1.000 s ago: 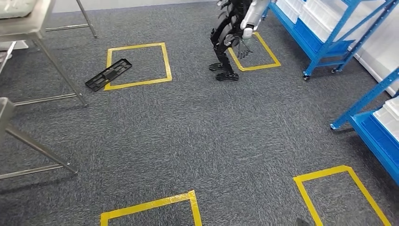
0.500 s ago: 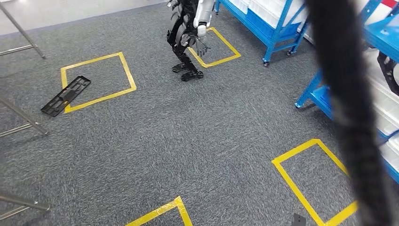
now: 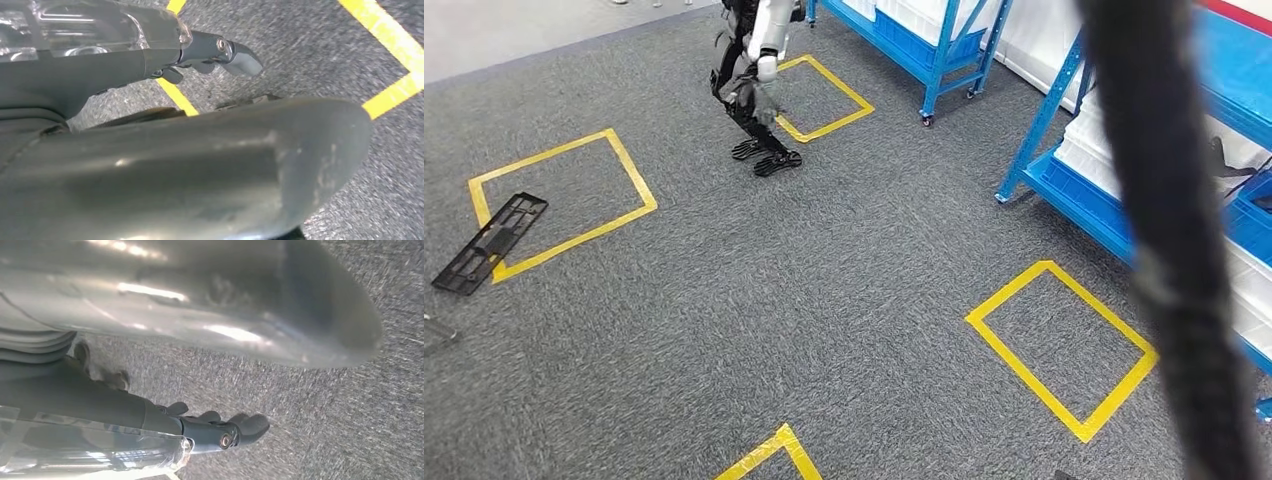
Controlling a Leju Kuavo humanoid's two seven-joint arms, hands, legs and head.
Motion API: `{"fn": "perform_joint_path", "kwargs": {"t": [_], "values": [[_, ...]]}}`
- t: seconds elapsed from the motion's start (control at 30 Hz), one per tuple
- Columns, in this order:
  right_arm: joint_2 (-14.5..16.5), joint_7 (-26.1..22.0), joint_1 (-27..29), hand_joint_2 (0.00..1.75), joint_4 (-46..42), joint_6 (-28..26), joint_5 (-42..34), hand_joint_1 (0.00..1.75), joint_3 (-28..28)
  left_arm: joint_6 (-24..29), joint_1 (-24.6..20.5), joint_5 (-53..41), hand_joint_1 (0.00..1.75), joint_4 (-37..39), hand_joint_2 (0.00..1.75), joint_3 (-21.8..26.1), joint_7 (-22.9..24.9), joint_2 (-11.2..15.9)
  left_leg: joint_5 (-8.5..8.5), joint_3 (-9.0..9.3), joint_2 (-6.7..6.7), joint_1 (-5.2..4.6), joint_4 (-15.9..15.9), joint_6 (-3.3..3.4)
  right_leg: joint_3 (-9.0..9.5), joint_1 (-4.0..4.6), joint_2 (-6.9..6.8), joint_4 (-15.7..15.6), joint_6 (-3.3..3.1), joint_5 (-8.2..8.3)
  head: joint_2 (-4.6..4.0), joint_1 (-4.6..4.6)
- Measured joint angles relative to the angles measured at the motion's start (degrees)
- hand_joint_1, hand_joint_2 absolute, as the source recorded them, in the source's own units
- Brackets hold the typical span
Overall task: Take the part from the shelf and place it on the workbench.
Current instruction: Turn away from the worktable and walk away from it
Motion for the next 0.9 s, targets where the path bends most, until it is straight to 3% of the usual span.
{"fn": "perform_joint_path", "kwargs": {"t": [0.03,0.1,0.13,0.17,0.23,0.27,0.3,0.33,0.4,0.43,0.5,0.57,0.6,0.67,0.73,0.8,0.87,0.9], "values": [[0.0,0.0,-0.1,0.0,0.0,0.0,0.0,0.0,0.0,0.0,0.0,0.0,0.0,0.0,0.0,0.0,0.0,-0.1,-0.16,0.16,0.48,-0.05,-0.1,-0.26,0.62,0.33,-0.71,-1.3,-0.3,0.0,0.0,0.0],[-0.2,0.0,0.0,0.0,0.1,0.0,0.0,0.0,0.0,0.0,-0.1,0.0,0.0,0.0,0.0,0.0,0.0,-0.2,-0.38,0.63,1.38,0.01,-0.4,-0.85,0.79,0.65,-0.08,-1.7,-0.86,-0.22,0.0,-0.03],[-0.2,0.0,0.1,0.0,0.1,0.0,0.0,0.0,0.0,0.0,-0.2,0.0,0.0,-0.1,0.0,0.0,0.0,-0.2,-0.67,0.92,0.63,0.12,-0.3,-1.16,1.06,0.58,0.42,-2.1,-1.13,-0.13,0.0,-0.02],[-0.3,0.0,0.1,0.0,0.1,0.0,0.0,0.0,0.0,0.0,-0.3,0.0,0.0,-0.1,0.0,0.0,-0.1,-0.3,-1.38,0.79,-1.09,0.2,0.5,-1.4,1.37,0.44,0.94,-2.5,-1.43,-0.01,0.0,-0.05],[-0.2,0.0,-0.1,0.0,0.2,0.0,-0.1,0.0,0.0,0.0,-0.4,0.0,0.0,-0.2,0.0,0.0,-0.1,-0.3,-4.2,-1.54,-5.06,0.31,5.6,-1.65,1.89,0.11,2.06,-3.1,-1.95,0.23,0.0,-0.51],[-0.2,0.0,-0.3,0.0,0.2,0.0,-0.1,0.0,0.0,0.0,-0.3,0.0,0.0,-0.2,0.0,0.0,-0.2,-0.3,-5.9,-3.62,-6.0,0.3,9.4,-1.66,1.95,0.1,2.74,-3.2,-2.14,0.22,0.0,-0.9],[-0.2,0.0,-0.5,0.0,0.2,0.0,-0.2,0.0,0.0,0.0,-0.2,0.0,0.0,-0.2,0.0,0.0,-0.2,-0.3,-7.0,-5.76,-6.05,0.3,13.0,-1.68,1.99,0.13,3.56,-3.1,-2.26,0.18,0.0,-1.28],[-0.1,0.0,-0.5,0.0,0.2,0.0,-0.3,0.0,0.0,0.0,-0.1,0.0,0.0,-0.2,0.0,0.0,-0.2,-0.2,-7.07,-7.33,-5.99,0.31,15.1,-1.68,2.08,0.15,4.39,-3.1,-2.29,0.09,0.0,-1.61],[0.0,0.0,-0.3,0.0,0.2,0.0,-0.5,0.0,0.0,0.0,0.0,0.0,0.0,-0.1,0.0,0.0,-0.2,-0.2,-4.68,-8.12,-5.96,0.33,14.6,-1.62,2.35,0.12,5.85,-3.0,-2.2,-0.1,0.0,-2.02],[0.0,0.0,-0.2,0.0,0.2,0.0,-0.6,0.0,0.1,0.0,0.0,0.0,0.0,-0.1,0.0,0.0,-0.2,-0.1,-2.53,-7.27,-6.27,0.36,11.9,-1.58,2.51,0.05,6.45,-2.9,-2.09,-0.25,0.0,-2.13],[0.1,0.0,-0.2,0.0,0.2,0.0,-0.6,0.0,0.1,0.0,0.0,0.0,0.0,-0.1,0.0,0.0,-0.2,-0.1,1.06,-4.76,-9.02,0.58,5.4,-1.47,2.64,-0.13,7.68,-2.4,-1.65,-0.74,0.0,-2.4],[0.2,0.0,-0.4,0.0,0.2,0.0,-0.6,0.0,0.2,0.0,0.0,0.0,0.0,-0.2,0.0,0.0,-0.2,-0.1,2.29,-2.9,-11.51,0.72,1.1,-1.22,2.38,-0.4,9.17,-1.9,-0.91,-1.13,0.0,-2.73],[0.2,0.0,-0.4,0.0,0.2,0.0,-0.6,0.0,0.3,0.0,0.0,0.0,0.0,-0.2,0.0,0.0,-0.2,-0.1,1.92,-2.61,-11.63,0.68,0.7,-0.99,2.18,-0.53,9.93,-1.9,-0.51,-1.14,0.0,-2.82],[0.3,0.0,-0.3,0.0,0.2,-0.1,-0.6,0.0,0.4,0.0,0.0,0.0,0.0,-0.2,0.0,0.0,-0.1,-0.1,1.89,-2.26,-10.03,0.62,0.2,-0.35,1.92,-0.76,10.71,-2.0,0.16,-1.1,0.0,-2.81],[0.3,0.0,-0.3,0.0,0.2,-0.1,-0.6,0.0,0.5,0.1,0.0,0.0,0.0,-0.2,0.0,0.0,-0.2,-0.1,1.9,-1.76,-8.11,0.67,-0.2,0.3,0.76,-0.61,8.03,0.3,0.72,-2.47,0.0,-2.26],[0.2,0.0,-0.6,0.0,0.2,-0.1,-0.6,0.0,0.6,0.1,0.1,0.0,0.0,-0.2,0.0,0.0,-0.2,-0.1,1.58,-1.33,-5.85,0.45,-0.5,0.73,-2.68,-0.6,4.59,6.9,1.26,-5.73,0.0,-1.58],[0.4,0.0,-0.7,0.0,0.2,0.0,-0.6,0.0,0.8,0.1,0.2,0.0,0.0,-0.2,0.0,0.0,-0.2,0.0,1.11,-1.01,-3.69,0.26,-0.4,0.84,-6.18,-0.79,3.78,13.2,1.59,-7.7,0.0,-1.5],[0.4,0.0,-0.5,0.0,0.2,0.0,-0.6,0.0,0.8,0.1,0.2,0.0,0.0,-0.2,0.0,0.0,-0.2,0.0,0.85,-0.77,-2.81,0.2,-0.4,0.8,-6.59,-0.84,3.66,13.7,1.61,-7.07,0.0,-1.48]]}}
